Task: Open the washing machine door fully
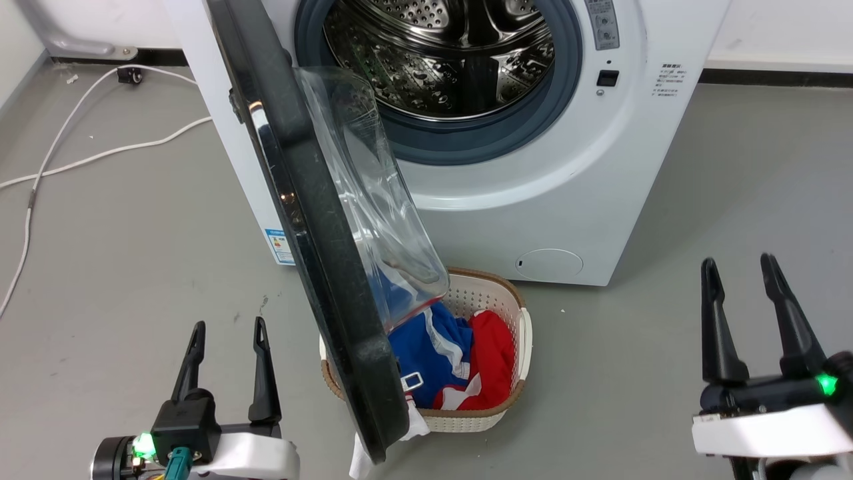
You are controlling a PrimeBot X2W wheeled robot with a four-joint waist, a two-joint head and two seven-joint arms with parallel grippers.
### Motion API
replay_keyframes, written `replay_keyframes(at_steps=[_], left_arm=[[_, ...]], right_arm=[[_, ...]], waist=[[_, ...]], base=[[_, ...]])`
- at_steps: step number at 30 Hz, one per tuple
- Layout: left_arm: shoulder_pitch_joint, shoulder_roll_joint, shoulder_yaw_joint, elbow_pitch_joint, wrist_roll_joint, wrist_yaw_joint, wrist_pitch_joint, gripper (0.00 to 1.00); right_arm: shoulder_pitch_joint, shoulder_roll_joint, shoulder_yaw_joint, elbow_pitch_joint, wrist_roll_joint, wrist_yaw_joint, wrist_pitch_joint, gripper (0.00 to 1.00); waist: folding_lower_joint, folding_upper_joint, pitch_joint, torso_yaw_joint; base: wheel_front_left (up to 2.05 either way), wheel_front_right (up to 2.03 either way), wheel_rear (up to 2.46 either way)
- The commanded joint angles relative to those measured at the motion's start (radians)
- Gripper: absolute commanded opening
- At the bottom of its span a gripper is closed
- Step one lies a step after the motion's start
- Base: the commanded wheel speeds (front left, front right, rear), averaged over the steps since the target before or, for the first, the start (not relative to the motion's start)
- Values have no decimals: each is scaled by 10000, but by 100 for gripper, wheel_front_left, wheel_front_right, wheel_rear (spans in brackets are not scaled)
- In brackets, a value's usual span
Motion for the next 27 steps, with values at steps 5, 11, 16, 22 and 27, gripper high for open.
replay_keyframes(at_steps=[5, 11, 16, 22, 27], left_arm=[[142, 0, -16, 61, 48, -62, -27, 100], [206, 0, -63, 105, 34, -114, -27, 100], [326, 0, -67, 125, -17, -126, -27, 100], [419, 0, -40, 193, -60, -60, -27, 100], [194, 3, 303, -392, -274, 236, -27, 0]], right_arm=[[698, 246, -620, 308, -982, -2, -16, 100], [1243, 288, -878, 572, -935, -2, -17, 100], [1595, 290, -802, 786, -679, -2, -17, 100], [1690, 290, -673, 964, -646, -2, -17, 100], [1705, 289, -701, 1113, -653, -2, -18, 100]], waist=[[1, 0, -109, 12], [1, 0, -210, 5], [1, 0, -287, -48], [1, 0, -371, -108], [1, 0, -445, -98]], base=[[0, 0, 0], [0, 0, 0], [0, 0, 0], [0, 0, 0], [0, 0, 0]])
